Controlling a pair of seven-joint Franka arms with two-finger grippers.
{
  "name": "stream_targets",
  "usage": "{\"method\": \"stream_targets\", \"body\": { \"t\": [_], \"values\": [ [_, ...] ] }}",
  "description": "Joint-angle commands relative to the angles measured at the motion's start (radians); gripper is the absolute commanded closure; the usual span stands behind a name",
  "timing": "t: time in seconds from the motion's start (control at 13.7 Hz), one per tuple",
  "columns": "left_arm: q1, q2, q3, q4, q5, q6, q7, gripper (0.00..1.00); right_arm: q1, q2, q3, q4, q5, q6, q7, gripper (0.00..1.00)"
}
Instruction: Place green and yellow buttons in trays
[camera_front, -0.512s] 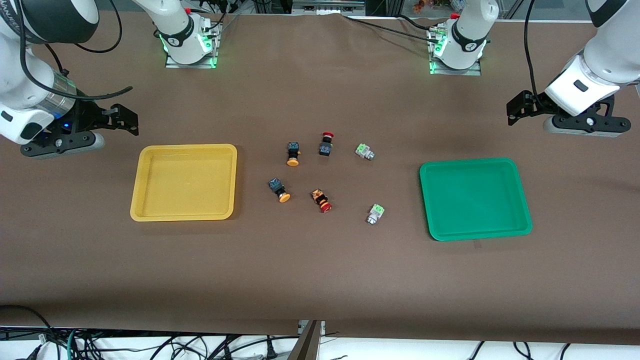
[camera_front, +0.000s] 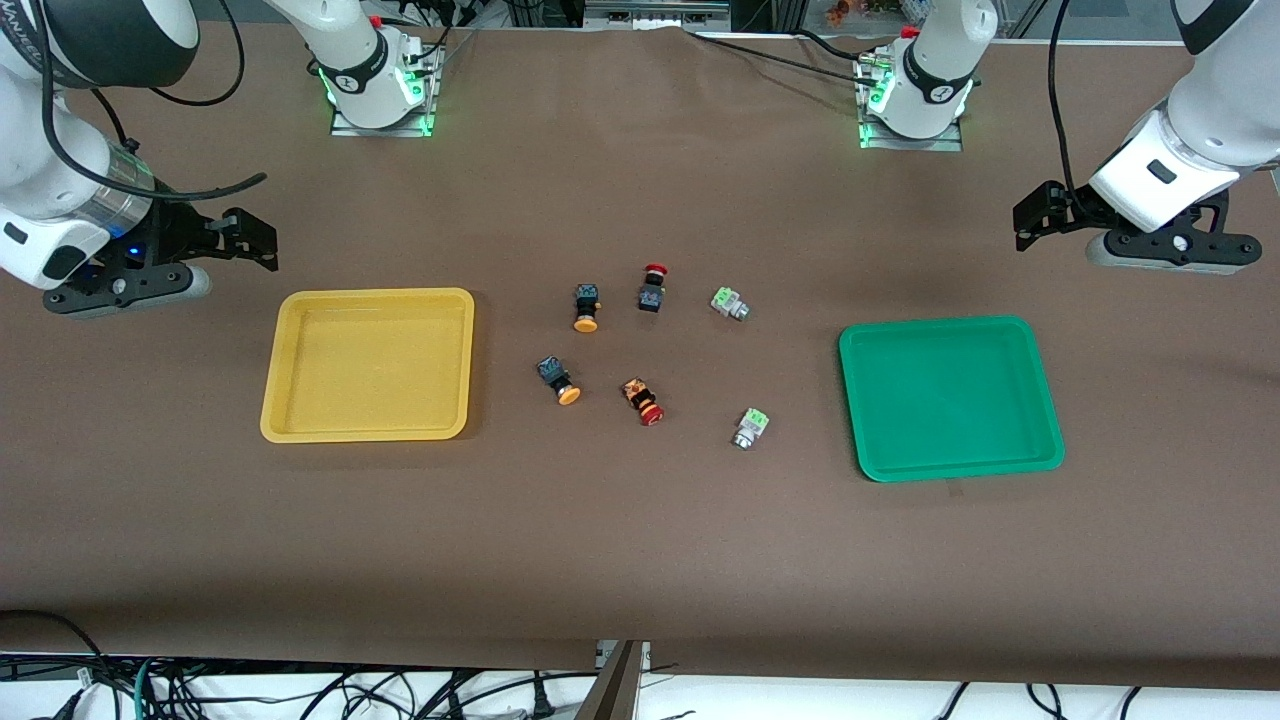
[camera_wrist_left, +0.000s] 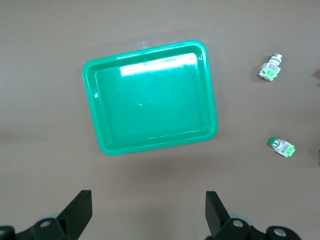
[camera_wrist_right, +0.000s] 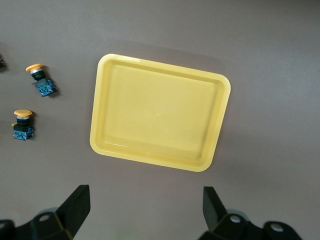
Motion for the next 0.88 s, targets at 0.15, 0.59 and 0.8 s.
{"method": "stream_targets", "body": {
  "t": [0.15, 0.59, 0.8],
  "values": [
    [0.000, -0.009, 0.001, -0.005, -0.009, -0.009, 0.019, 0.00, 0.003, 0.014, 0.013, 0.002, -0.007, -0.058, 0.006, 0.00],
    [-0.003, 0.029, -0.027, 0.023, -0.011, -0.016, 0.018, 0.00, 0.150, 0.095, 0.013, -0.083, 0.036, 0.086, 0.127, 0.00],
    [-0.006, 0.112, -0.087, 0.030, -0.027, -0.012, 0.019, 0.00, 0.250, 0.230, 0.013, -0.101, 0.037, 0.297, 0.131, 0.00]
  ]
}}
